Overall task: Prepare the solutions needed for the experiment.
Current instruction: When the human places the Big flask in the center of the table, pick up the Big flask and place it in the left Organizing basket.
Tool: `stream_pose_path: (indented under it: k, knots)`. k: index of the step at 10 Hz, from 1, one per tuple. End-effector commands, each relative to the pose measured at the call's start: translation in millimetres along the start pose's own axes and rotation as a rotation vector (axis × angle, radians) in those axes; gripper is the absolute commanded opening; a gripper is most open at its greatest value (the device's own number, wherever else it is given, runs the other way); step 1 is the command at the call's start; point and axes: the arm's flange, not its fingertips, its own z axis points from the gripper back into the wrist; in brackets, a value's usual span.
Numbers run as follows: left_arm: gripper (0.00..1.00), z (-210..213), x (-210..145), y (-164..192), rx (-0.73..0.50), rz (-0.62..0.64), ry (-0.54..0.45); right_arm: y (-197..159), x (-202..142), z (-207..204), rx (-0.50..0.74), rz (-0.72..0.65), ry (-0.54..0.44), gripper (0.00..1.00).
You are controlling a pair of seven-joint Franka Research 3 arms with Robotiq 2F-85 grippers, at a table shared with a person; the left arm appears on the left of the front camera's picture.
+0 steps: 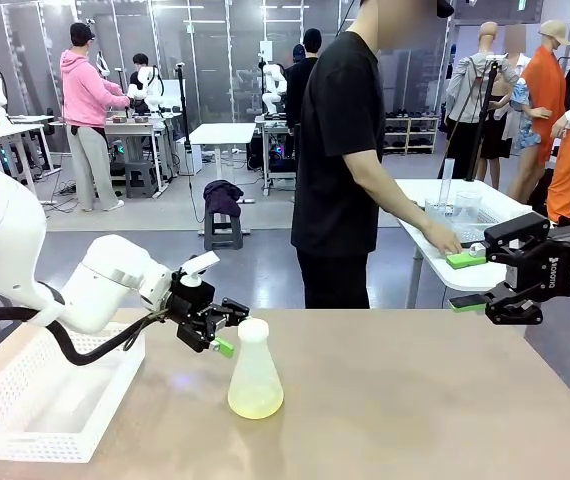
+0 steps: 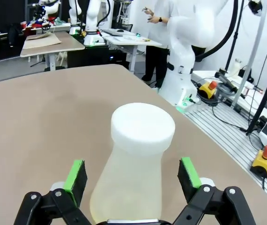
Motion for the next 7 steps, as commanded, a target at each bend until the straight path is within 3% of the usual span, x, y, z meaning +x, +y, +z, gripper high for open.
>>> stream_pose_path:
  k: [1, 7]
  knots:
    - [1.00, -2, -2, 8, -0.065, 0.048, -0.056, 1, 0, 0, 0.004, 0.011, 0.001, 0.62]
    - [1.00, -22, -14, 16, -0.059, -0.005, -0.120, 1, 0, 0, 0.004, 0.011, 0.001, 0.62]
